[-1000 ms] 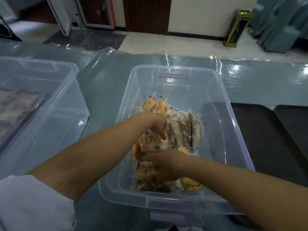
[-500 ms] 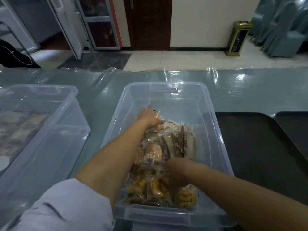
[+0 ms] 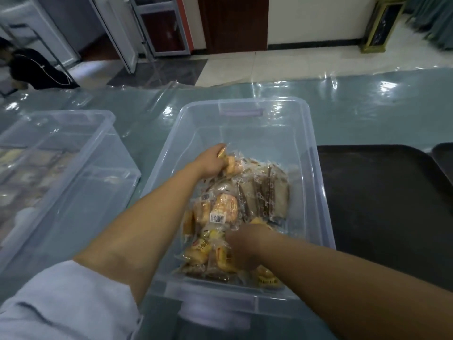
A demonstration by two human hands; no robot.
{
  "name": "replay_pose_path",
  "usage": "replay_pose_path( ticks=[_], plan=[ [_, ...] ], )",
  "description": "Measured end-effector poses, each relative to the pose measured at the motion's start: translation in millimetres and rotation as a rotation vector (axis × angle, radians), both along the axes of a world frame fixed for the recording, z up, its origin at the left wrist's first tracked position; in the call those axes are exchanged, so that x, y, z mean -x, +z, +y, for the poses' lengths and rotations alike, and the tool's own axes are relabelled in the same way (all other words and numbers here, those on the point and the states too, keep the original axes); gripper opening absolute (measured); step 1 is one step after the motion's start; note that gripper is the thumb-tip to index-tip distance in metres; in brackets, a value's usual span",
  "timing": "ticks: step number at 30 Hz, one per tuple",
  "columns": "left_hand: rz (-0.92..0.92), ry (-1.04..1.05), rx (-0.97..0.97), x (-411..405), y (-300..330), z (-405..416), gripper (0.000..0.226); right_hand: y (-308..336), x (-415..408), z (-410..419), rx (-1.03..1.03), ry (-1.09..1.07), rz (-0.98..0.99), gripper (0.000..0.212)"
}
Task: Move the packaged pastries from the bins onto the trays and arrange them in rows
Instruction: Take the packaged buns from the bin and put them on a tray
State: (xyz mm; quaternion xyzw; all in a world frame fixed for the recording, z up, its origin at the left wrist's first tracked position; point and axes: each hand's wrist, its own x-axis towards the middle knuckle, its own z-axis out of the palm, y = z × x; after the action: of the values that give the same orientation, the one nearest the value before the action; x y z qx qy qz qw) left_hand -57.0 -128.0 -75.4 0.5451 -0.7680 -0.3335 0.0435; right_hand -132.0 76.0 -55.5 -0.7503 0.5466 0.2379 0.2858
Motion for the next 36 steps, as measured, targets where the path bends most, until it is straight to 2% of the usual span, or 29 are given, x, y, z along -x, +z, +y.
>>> replay_pose_path(
  ticks=[4,6,13,17,21,24,26,31,33,36],
  plan=[
    [0.005,-0.045,-0.004,-19,37,26,0.059,0,-2,-11,0.016,-0.076,-0.065,0.056],
    [0.081,-0.007,0.015,-31,58,43,0.056,4,-1,-12,0.029,-0.146,-0.105,0.061],
    [0.645,0.256,-0.038,-79,101,122,0.046,26,19,-15,0.170,-0.429,-0.274,0.055],
    [0.891,0.353,-0.093,-93,104,164,0.043,57,30,0,0.386,-0.668,-0.512,0.051],
    [1.126,0.366,-0.302,-96,107,197,0.040,89,37,39,0.682,-0.903,-0.870,0.033],
    [1.155,0.239,-0.421,-89,108,214,0.047,107,34,88,0.862,-1.068,-1.096,0.048],
    [1.151,0.160,-0.431,-76,109,225,0.047,115,32,127,1.003,-1.097,-1.150,0.053],
    [1.090,-0.084,-0.487,-22,116,262,0.049,114,49,221,1.237,-1.174,-0.884,0.062],
    [1.094,-0.152,-0.535,4,115,280,0.047,105,60,256,1.283,-1.284,-0.875,0.062],
    [1.072,-0.221,-0.670,42,110,313,0.050,89,76,301,1.306,-1.480,-0.965,0.061]
  ],
)
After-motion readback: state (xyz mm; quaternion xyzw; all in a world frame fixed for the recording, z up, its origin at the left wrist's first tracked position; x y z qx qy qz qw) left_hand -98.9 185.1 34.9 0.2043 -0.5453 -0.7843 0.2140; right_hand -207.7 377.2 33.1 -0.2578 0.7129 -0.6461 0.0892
